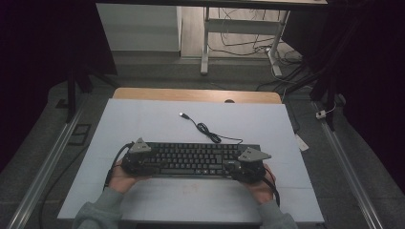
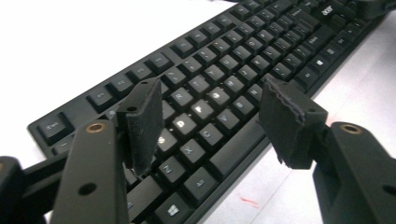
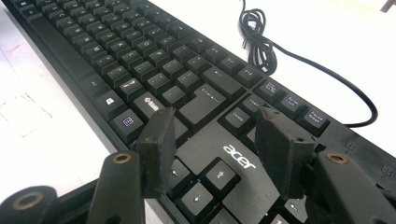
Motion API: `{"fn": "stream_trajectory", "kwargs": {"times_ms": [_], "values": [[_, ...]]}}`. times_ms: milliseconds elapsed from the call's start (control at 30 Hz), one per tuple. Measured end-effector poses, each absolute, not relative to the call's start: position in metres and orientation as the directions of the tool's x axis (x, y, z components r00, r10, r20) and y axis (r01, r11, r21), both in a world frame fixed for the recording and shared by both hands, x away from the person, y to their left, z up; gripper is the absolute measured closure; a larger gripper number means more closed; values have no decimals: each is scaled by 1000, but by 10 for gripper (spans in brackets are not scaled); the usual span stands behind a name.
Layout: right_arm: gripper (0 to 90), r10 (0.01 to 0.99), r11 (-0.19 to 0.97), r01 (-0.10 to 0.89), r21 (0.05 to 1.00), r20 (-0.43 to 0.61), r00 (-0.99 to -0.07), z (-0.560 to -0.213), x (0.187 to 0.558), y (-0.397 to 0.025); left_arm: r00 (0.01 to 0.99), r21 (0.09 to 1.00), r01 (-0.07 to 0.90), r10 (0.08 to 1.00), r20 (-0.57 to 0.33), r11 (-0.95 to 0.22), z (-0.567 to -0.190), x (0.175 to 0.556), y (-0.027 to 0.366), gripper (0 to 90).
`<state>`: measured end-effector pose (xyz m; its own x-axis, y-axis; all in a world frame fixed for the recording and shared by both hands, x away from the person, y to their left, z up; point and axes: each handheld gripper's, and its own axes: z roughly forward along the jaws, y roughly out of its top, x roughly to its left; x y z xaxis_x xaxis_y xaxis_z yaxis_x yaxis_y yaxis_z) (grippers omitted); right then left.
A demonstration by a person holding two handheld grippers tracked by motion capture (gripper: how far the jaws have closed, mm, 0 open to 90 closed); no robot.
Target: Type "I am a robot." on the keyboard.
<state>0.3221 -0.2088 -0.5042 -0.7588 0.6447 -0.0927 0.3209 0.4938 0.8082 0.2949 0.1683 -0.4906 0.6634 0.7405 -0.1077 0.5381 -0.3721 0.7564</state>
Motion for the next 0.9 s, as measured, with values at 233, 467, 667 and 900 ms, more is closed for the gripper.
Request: {"fn": "stream_trajectory", "kwargs": {"times_ms": [233,467,667,900], "values": [[480,640,493,317,810,-90,-763,-504,322,-209,678,756,528,728,-102,-386,-490,293,162,420],[480,640,485,314,816,-87,-763,-503,322,-209,680,767,517,727,-98,-380,-490,292,154,459],[480,640,486,315,815,-87,-763,-504,322,-209,698,774,500,710,-95,-388,-491,290,146,531],[480,639,486,316,815,-85,-764,-503,322,-209,737,781,465,671,-81,-417,-495,288,134,755]]}}
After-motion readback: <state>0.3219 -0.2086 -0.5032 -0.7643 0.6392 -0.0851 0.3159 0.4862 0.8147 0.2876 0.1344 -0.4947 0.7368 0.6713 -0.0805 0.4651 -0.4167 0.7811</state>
